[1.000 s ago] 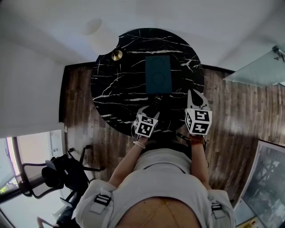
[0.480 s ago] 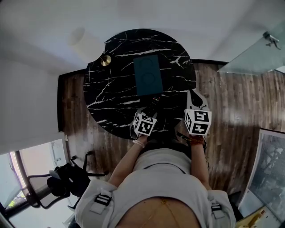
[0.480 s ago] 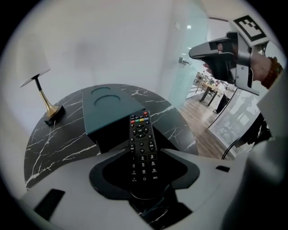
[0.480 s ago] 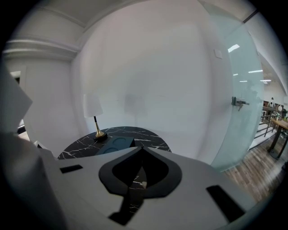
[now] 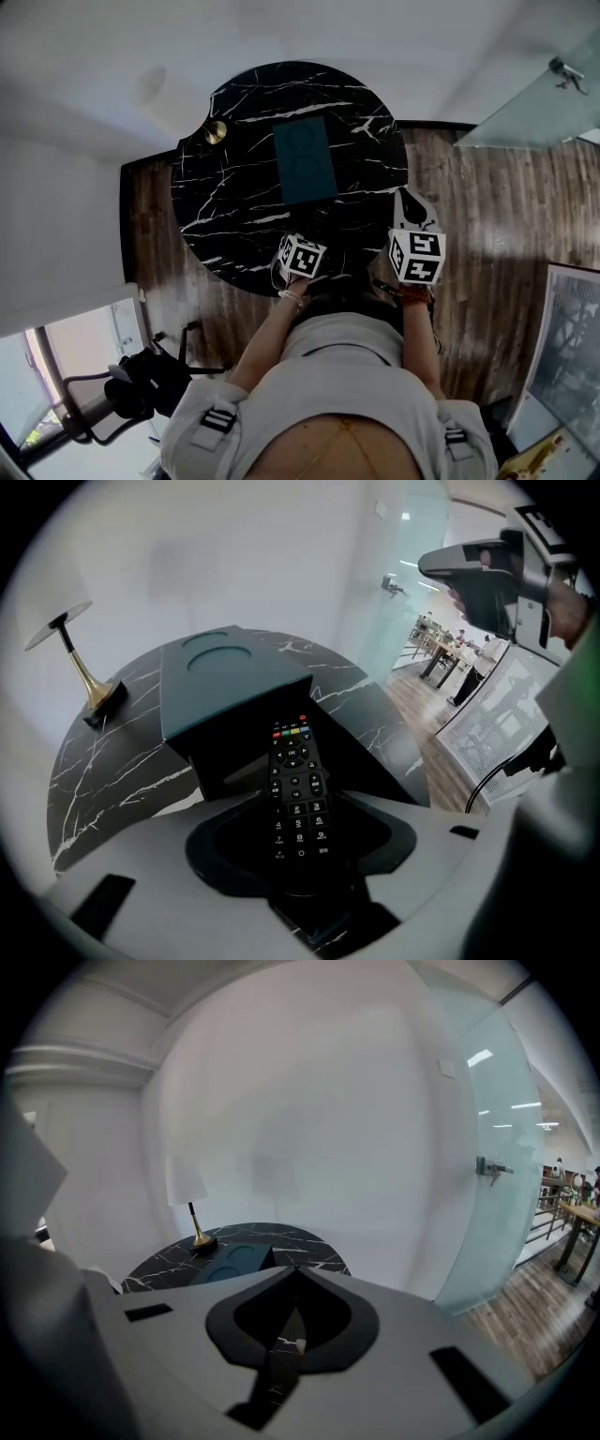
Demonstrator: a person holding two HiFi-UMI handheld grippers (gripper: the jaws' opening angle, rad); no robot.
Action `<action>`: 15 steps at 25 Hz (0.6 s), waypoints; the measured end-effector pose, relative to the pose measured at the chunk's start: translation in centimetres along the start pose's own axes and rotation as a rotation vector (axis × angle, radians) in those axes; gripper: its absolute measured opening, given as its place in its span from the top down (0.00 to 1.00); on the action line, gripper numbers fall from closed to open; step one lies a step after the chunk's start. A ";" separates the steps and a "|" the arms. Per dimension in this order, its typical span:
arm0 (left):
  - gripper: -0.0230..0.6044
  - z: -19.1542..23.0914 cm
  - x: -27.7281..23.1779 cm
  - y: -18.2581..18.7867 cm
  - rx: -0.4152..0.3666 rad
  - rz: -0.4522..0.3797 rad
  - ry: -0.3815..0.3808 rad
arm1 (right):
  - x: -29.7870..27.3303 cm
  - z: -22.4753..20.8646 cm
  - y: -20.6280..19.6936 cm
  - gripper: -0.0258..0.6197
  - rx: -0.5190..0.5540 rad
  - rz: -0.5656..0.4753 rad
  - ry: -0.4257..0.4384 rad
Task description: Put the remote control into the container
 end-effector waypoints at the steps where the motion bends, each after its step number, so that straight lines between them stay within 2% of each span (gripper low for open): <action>1: 0.62 0.1 -0.3 0.1 -0.003 0.007 0.001 | -0.1 0.0 0.0 0.94 0.000 0.001 0.000; 8: 0.61 0.3 -1.2 0.7 -0.036 0.062 0.017 | -0.6 -0.4 -0.2 0.94 -0.002 0.010 0.000; 15: 0.61 0.3 -1.5 0.4 -0.075 0.071 0.038 | -1.0 -0.1 -0.1 0.94 0.000 0.014 0.010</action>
Point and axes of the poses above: the fingertips, and each gripper's own axes: x backward along the fingers, z to its left, y out of its top, the point moved 5 cm from there along x, backward along the fingers, and after that the axes turned 14 degrees about -y, right-handed, at the moved point
